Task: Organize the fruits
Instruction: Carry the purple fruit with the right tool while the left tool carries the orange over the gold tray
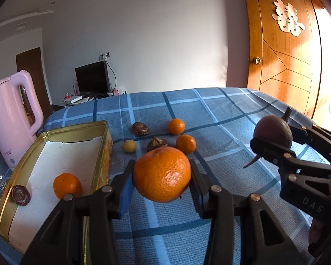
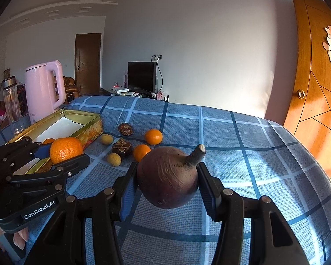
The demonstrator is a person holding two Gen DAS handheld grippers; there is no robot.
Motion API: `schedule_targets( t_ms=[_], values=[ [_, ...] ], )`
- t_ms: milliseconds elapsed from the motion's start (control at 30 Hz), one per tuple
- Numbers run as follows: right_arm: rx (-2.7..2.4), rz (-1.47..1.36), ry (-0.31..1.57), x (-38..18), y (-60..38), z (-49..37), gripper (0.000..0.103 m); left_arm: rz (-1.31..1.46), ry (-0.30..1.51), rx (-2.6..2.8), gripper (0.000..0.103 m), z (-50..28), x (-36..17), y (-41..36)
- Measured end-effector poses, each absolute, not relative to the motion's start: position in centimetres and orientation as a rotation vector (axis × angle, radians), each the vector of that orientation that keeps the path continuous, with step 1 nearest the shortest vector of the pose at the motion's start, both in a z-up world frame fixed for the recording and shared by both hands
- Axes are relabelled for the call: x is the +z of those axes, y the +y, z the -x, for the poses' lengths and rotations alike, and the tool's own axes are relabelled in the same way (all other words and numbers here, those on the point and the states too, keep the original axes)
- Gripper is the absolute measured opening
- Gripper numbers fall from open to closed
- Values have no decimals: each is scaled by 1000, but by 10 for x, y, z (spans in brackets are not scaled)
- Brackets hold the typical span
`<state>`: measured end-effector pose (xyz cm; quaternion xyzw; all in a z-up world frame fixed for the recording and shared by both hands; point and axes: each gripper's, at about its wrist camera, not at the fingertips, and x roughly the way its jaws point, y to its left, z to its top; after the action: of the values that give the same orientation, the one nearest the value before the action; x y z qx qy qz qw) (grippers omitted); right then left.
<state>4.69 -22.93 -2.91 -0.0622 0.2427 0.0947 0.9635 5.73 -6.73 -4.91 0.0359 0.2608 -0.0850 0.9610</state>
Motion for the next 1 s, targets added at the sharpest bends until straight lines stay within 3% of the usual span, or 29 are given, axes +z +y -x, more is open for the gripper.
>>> schedule_targets(
  t_ms=[1000],
  values=[
    [418, 118, 442, 26, -164, -31, 54, -29, 465, 19, 47, -44, -25, 21]
  ],
)
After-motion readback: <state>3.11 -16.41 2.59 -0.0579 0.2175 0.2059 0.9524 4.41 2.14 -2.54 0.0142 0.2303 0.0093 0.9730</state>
